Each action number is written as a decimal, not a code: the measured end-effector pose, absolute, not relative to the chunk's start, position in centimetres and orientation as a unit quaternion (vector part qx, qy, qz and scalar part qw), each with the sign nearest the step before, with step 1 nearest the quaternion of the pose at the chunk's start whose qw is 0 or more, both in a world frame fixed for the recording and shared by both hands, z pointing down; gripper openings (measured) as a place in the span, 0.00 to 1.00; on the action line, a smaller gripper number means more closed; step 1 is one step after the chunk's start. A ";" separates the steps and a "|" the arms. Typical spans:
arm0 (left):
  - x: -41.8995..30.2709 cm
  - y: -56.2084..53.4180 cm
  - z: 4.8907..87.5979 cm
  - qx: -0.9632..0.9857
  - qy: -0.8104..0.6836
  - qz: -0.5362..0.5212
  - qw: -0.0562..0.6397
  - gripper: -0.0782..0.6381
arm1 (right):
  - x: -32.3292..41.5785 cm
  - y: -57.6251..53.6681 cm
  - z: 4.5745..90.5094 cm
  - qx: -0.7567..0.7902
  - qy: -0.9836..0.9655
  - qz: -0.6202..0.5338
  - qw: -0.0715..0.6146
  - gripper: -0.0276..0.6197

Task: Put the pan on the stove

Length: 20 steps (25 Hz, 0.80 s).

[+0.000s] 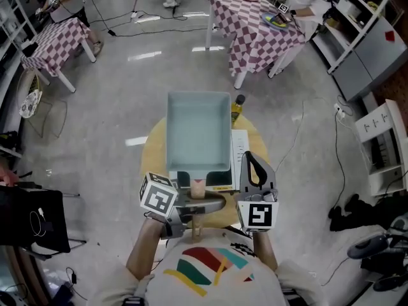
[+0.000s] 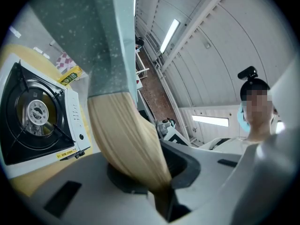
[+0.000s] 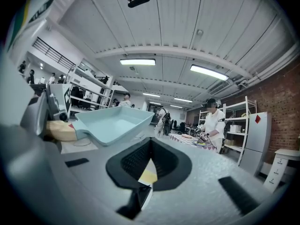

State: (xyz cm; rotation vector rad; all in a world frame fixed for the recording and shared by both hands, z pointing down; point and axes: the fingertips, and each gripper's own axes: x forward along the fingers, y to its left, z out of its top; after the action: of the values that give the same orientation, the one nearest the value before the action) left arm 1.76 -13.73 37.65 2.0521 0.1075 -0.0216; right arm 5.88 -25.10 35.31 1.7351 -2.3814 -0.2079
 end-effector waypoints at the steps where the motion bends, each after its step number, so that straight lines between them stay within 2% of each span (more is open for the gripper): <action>1: 1.9 -13.9 37.7 0.854 0.043 -0.012 0.518 0.18 | 5.9 -25.4 35.3 0.582 -0.805 -0.072 0.092 0.04; 8: 2.4 -14.7 37.7 0.858 0.025 -0.010 0.513 0.18 | 5.8 -26.1 35.3 0.569 -0.816 -0.067 0.072 0.04; 20: 3.5 -14.3 38.6 0.852 0.018 -0.013 0.523 0.18 | 6.4 -25.6 36.6 0.553 -0.826 -0.056 0.088 0.04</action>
State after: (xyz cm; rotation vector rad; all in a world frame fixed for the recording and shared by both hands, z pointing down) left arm 3.45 -14.32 38.58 2.0396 0.0436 -0.0308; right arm 6.40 -25.64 36.58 1.6469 -2.4594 -0.1658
